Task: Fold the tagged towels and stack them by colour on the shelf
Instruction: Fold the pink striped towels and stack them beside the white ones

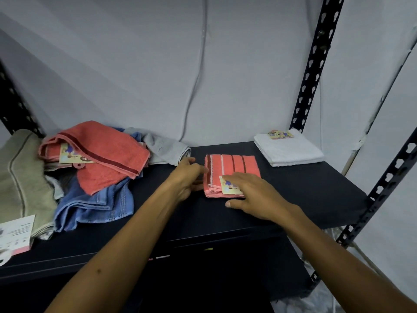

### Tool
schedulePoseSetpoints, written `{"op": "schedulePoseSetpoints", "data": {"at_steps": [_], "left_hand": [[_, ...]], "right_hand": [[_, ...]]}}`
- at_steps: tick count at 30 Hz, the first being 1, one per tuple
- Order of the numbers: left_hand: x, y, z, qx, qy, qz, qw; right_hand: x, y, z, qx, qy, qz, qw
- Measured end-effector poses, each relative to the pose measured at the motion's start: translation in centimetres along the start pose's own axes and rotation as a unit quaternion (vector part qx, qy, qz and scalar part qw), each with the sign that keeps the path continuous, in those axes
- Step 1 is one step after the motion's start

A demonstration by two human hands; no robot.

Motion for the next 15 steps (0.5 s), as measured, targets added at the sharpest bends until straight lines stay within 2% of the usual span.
{"op": "schedulePoseSetpoints", "data": {"at_steps": [2,4,6,8,10,12,15], "left_hand": [[0.6,-0.2,-0.3,-0.056,-0.076,-0.025,0.995],[1.5,-0.9,-0.8,-0.106,-0.084,-0.062,0.989],[1.7,-0.8,-0.8,-0.084,0.004,-0.075,0.994],[1.9,-0.7,0.0,-0.019,0.055,-0.070,0.996],[2.8,-1.1,0.1,-0.002,-0.018,-0.096,0.995],[3.5,-1.8,-0.3,-0.021,-0.117,-0.122,0.985],[4.6,-3.4,-1.1,-0.049,-0.166,-0.174,0.969]], "right_hand": [[-0.6,-0.1,0.4,-0.022,0.024,0.053,0.998],[-1.2,-0.3,1.1,-0.025,0.076,0.085,0.993],[-1.4,-0.4,2.1,-0.013,0.132,0.087,0.987],[-1.5,-0.3,2.8,-0.010,0.166,0.079,0.983],[-1.5,-0.4,3.1,-0.012,0.171,0.067,0.983],[-1.4,-0.4,3.1,-0.022,0.164,0.045,0.985],[-1.3,-0.3,3.8,-0.033,0.122,0.025,0.992]]}}
Point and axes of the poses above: each hand's wrist, its own y-axis towards the middle knuckle, its own x-axis out of the palm, z = x × y, the point moved 10 cm from there along y, towards the middle knuckle, and after that the axes turned 3 degrees about -x, right-handed, at the moved point
